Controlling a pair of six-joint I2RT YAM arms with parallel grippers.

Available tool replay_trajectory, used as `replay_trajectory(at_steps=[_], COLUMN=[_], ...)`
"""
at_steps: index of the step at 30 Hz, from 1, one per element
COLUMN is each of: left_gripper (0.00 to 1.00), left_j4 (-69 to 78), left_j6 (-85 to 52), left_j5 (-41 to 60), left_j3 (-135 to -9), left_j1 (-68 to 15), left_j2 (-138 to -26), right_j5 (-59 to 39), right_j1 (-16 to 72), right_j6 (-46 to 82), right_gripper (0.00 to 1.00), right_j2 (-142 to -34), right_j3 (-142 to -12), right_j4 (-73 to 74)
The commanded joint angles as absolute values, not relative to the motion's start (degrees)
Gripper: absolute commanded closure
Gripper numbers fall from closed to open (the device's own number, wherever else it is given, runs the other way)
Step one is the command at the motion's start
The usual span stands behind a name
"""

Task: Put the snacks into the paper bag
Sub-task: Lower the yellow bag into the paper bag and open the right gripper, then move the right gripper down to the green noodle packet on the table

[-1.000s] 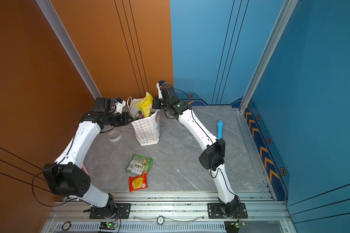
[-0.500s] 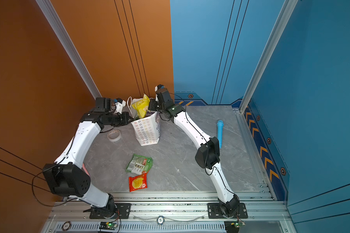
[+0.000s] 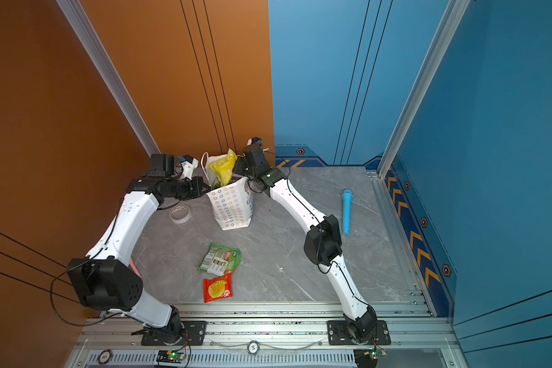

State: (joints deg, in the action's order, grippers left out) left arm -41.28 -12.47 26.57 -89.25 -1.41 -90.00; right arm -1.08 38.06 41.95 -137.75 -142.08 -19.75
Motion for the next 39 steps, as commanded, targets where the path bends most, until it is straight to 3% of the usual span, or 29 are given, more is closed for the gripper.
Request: replay_trajectory(at_steps=[1,5,9,11,22,28,39], left_gripper=[0.99,0.98,0.98,0.99,0.98,0.98,0.98], left_j4=[-42.9,-42.9,-42.9,-42.9,-42.9,-42.9,-42.8], left_j6=[-12.1,-12.1,-12.1,-12.1,-12.1,-12.1,-12.0], left_j5=[25.7,25.7,25.8,25.7,25.7,25.6,25.4], left_j3=[-88.2,-88.2,-88.2,-88.2,-88.2,-88.2,-88.2], left_j1=[-1.1,-1.1,-1.1,-1.1,-1.1,-1.1,-1.0], left_j2=[-89.6,-89.6,-89.6,-89.6,-89.6,-89.7,-89.7], right_j5=[1.1,0.7,-0.4,-0.1,3.8,-0.6,-8.0], right_j1=[38.3,38.4,38.4,38.5,39.7,41.7,41.9], right_j6=[43.7,43.7,42.8,41.4,30.0,27.5,27.3], right_gripper=[1.0,0.95,0.61,0.54,0.53,0.53,0.53], right_j2=[-139.8,-139.7,-138.4,-137.0,-131.0,-128.3,-104.3], right_j3=[-143.4,-143.4,-143.3,-143.2,-143.0,-140.7,-104.9], right_j4=[-18.9,-20.5,-21.4,-22.1,-26.7,-29.2,-20.6])
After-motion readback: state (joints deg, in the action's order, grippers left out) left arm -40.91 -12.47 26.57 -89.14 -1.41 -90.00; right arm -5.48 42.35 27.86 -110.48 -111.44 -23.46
